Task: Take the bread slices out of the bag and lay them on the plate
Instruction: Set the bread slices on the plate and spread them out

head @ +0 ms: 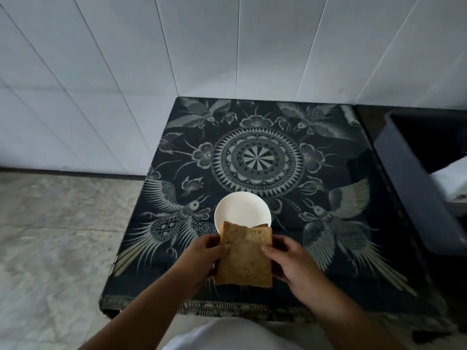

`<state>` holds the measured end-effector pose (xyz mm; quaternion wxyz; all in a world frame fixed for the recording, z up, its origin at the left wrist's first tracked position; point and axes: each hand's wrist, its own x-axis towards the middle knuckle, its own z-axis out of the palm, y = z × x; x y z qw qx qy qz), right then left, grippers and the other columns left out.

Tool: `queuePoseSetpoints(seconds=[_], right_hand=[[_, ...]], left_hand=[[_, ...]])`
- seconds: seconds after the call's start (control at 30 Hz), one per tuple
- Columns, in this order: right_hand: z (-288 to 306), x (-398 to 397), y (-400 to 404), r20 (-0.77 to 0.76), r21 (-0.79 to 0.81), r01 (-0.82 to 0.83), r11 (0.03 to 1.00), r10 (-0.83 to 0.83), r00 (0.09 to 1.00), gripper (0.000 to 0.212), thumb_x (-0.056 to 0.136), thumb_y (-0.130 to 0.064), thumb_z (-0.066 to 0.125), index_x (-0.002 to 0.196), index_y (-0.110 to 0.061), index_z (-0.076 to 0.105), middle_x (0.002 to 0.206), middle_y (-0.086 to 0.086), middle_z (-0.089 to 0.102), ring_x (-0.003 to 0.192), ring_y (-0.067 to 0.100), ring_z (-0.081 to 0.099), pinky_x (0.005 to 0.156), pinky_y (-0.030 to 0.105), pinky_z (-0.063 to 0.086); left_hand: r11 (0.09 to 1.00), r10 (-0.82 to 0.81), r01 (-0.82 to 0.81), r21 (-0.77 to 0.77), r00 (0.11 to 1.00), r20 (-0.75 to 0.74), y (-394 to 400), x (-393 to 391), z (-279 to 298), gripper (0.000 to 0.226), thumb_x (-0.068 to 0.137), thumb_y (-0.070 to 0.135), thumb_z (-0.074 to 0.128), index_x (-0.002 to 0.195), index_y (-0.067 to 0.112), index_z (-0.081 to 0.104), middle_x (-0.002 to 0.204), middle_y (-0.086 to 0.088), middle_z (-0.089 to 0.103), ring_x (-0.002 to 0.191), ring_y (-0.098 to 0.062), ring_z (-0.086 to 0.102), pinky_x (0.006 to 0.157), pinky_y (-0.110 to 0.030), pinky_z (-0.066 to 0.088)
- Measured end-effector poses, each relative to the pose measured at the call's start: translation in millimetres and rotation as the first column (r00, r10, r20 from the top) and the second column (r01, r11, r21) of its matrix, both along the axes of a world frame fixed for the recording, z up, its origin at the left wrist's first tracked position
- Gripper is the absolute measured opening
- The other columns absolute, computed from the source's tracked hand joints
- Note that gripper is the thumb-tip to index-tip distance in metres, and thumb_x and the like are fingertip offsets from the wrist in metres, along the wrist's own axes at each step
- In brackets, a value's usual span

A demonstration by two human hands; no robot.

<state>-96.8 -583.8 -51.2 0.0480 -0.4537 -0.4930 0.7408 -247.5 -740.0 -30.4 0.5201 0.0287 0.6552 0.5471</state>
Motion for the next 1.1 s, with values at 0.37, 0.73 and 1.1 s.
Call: queuePoseSetpoints(seconds=[0.37, 0.73, 1.1], right_hand=[[-46, -69, 62, 0.092, 0.033, 0.017, 0.999, -0.02, 0.996, 0.025, 0.085, -0.02, 0.075, 0.105, -0.029, 0.064, 0.109, 0.001, 0.072, 0.1, 0.022, 0.068, 0.09, 0.048, 0.056], [-82, -129, 92, 0.131, 0.103, 0.064, 0.993, -0.077, 0.988, 0.043, 0.087, -0.007, 0.068, 0.127, -0.021, 0.058, 0.113, 0.0, 0.068, 0.104, 0.017, 0.065, 0.084, 0.038, 0.057], [-91, -143, 92, 0.25, 0.303, -0.128, 0.944, 0.05, 0.967, 0.052, 0.085, -0.02, 0.069, 0.133, -0.026, 0.052, 0.133, -0.002, 0.042, 0.113, 0.015, 0.053, 0.093, 0.038, 0.053]], left_hand=[[0.993, 0.053, -0.066, -0.099, 0.99, -0.129, 73, -59, -50, 0.02, 0.093, 0.018, 0.063, 0.113, 0.015, 0.066, 0.105, -0.005, 0.073, 0.094, -0.023, 0.071, 0.08, -0.049, 0.06], [0.966, -0.126, 0.036, -0.257, 0.93, -0.344, 130, -102, -82, 0.026, 0.095, 0.022, 0.055, 0.119, 0.027, 0.062, 0.104, 0.005, 0.07, 0.095, -0.017, 0.067, 0.087, -0.048, 0.056], [0.945, -0.223, 0.106, -0.309, 0.901, -0.372, 146, -106, -105, 0.052, 0.084, 0.012, 0.061, 0.134, 0.015, 0.045, 0.125, -0.01, 0.042, 0.105, -0.024, 0.054, 0.079, -0.036, 0.06]])
